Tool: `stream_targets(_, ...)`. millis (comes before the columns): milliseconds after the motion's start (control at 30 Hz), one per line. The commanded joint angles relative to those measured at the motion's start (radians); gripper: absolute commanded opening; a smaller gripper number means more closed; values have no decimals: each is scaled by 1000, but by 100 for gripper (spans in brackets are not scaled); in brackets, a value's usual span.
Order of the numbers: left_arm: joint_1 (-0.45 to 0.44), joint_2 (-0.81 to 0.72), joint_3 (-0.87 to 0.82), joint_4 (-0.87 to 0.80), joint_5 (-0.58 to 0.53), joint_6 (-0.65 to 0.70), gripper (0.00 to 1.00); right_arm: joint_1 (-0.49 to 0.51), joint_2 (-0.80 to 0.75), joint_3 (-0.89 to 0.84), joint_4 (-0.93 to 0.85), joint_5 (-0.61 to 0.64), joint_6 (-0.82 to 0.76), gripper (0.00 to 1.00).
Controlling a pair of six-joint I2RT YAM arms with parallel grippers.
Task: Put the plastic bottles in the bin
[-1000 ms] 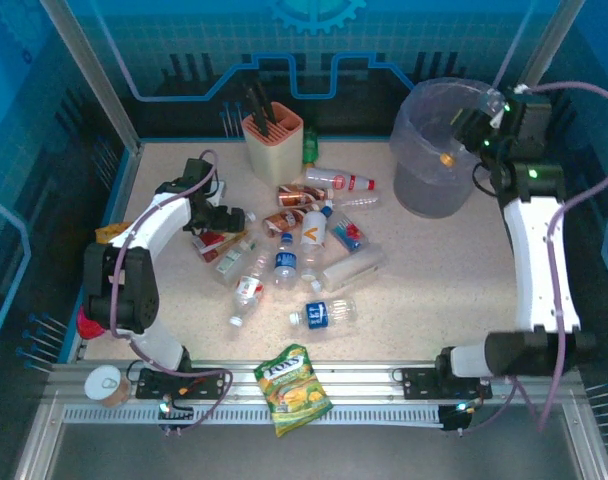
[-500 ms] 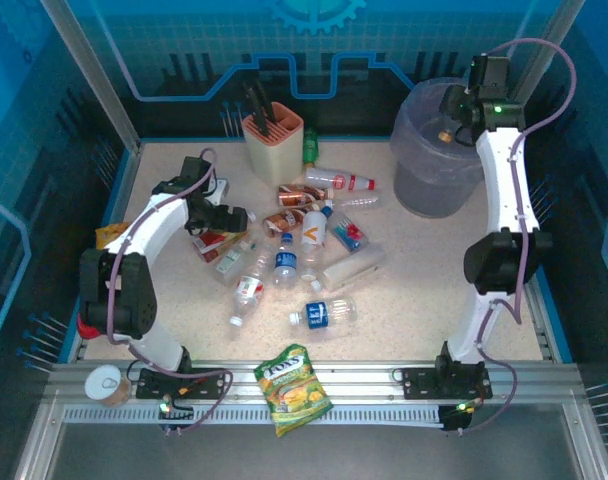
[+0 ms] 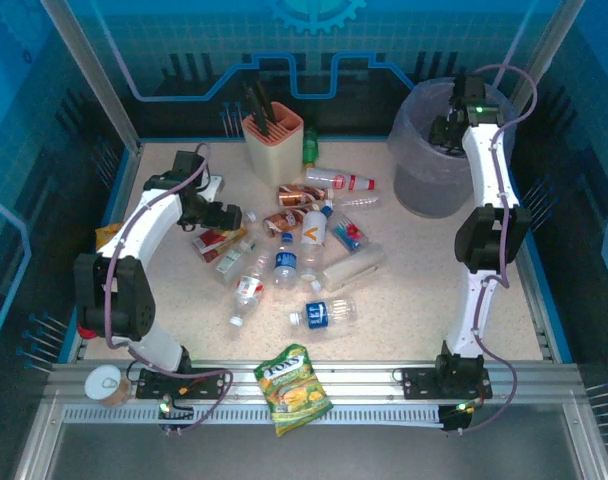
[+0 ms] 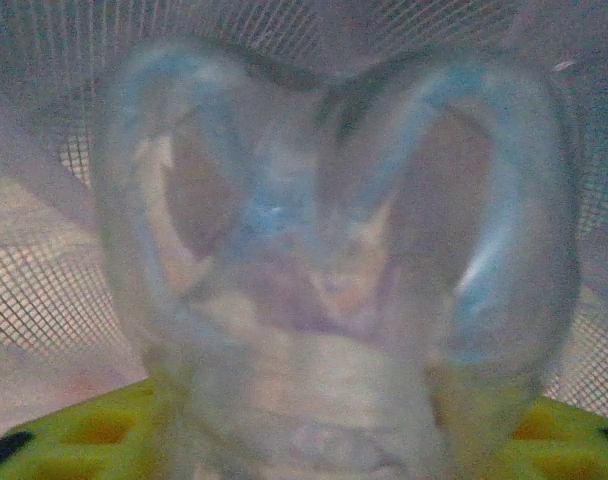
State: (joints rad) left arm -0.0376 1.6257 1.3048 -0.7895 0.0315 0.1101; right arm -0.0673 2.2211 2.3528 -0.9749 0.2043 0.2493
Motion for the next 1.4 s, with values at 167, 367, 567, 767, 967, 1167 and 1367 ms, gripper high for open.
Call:
stream_targets(167, 7, 58, -24, -22, -71, 40, 99, -14, -24, 37, -35, -62, -31, 99)
stream_targets(367, 8, 63, -47, -19, -69, 40, 99, -18, -92, 98, -86, -106, -59, 100)
stream_targets(567, 4, 69, -85, 4, -76, 21, 99, -20, -228, 40, -65, -183, -31, 100)
stream_targets(767, 2, 104, -87, 10, -87, 12, 97, -16, -392, -71, -25, -282, 14, 100)
stream_targets(967, 2, 161, -72, 7, -104, 19, 85, -2, -578, -288, 51, -418, 101, 100)
stream_targets(1167, -2, 173, -74, 42, -111, -4, 71, 55, -762, -544, 152, -538, 164, 100)
stream_targets(1367, -8, 114, -69, 70, -123, -43, 62, 164, -908, -810, 248, -564, 205, 100)
